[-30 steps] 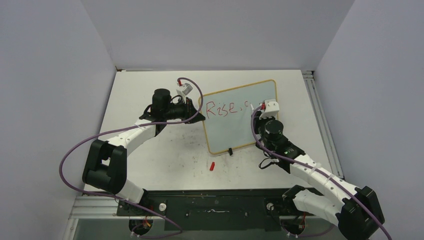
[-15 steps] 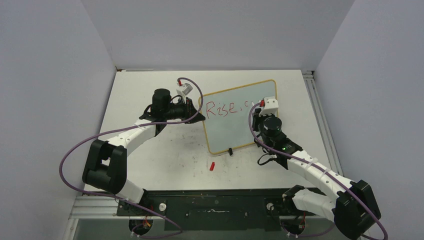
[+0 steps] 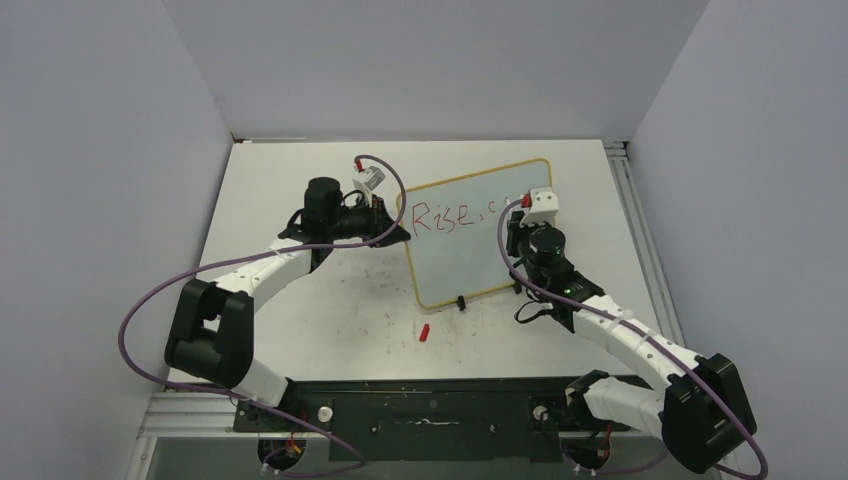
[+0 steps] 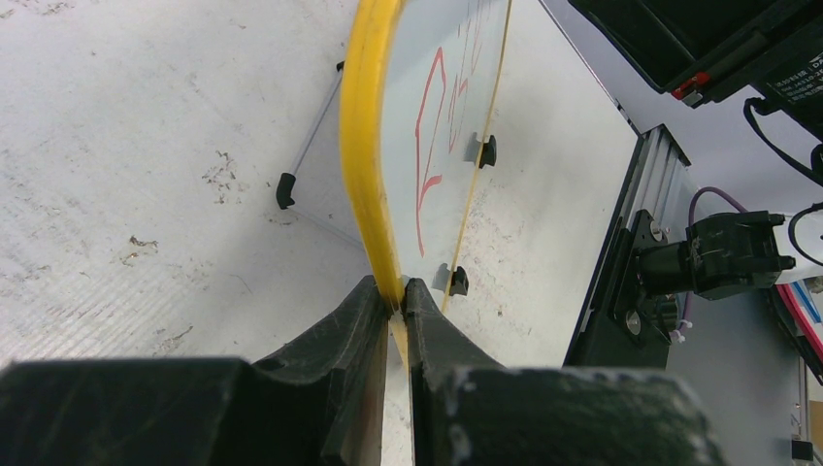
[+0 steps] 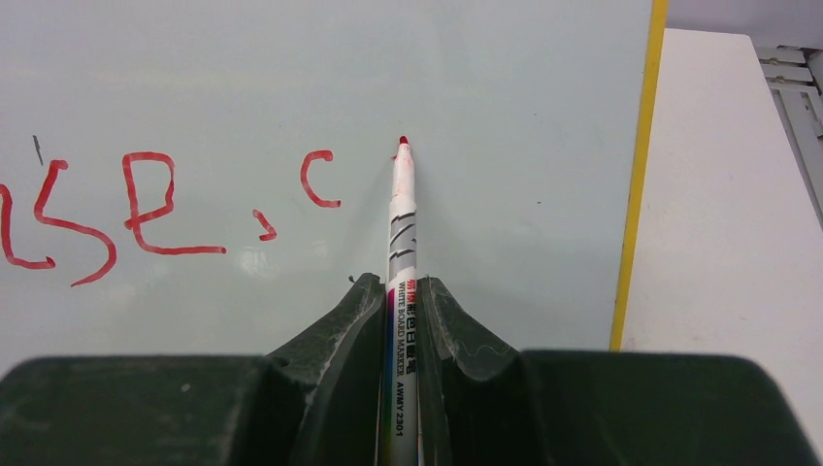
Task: Write a sentence on the whiteboard
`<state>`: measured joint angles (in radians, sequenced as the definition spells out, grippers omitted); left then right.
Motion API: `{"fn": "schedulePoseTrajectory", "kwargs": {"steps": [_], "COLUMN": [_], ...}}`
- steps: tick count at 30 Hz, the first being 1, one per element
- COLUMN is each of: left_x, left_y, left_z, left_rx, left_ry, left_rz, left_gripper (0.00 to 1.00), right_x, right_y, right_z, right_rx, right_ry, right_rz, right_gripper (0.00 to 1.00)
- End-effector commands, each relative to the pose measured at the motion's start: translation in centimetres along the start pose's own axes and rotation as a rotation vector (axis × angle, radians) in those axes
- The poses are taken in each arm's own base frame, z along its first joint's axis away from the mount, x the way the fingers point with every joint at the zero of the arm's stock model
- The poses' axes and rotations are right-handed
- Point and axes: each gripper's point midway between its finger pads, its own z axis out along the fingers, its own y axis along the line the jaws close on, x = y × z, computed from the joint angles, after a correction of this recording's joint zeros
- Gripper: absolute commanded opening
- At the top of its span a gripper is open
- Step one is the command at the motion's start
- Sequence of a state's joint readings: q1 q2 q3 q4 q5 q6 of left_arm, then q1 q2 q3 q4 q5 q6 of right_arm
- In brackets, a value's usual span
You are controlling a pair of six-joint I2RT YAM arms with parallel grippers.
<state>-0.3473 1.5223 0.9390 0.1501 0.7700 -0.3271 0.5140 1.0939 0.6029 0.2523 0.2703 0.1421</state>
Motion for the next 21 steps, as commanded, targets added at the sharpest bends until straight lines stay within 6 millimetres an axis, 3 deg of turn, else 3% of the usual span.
{"fn": "schedulePoseTrajectory", "kwargs": {"steps": [1, 5, 21], "left_x": [-2.7, -2.7, -2.7], "left_y": [-1.6, -1.6, -1.6], "left_z": [-0.5, -0.5, -0.5], "left_rx": [0.027, 0.027, 0.028], "left_ry": [-0.052, -0.052, -0.053], "left_rz": [0.086, 0.086, 0.087], "left_gripper": [0.00, 0.00, 0.00], "right_x": [-3.1, -3.1, -0.3], "right_y": [0.8, 1.4, 1.7], "right_z": [0.7, 0.6, -0.8], "right_rx": [-0.038, -0.071, -0.107], "right_ry": [-0.078, -0.080, -0.019], "right_rz": [0.019, 0.015, 0.025], "right_gripper": [0.05, 0.05, 0.05]}}
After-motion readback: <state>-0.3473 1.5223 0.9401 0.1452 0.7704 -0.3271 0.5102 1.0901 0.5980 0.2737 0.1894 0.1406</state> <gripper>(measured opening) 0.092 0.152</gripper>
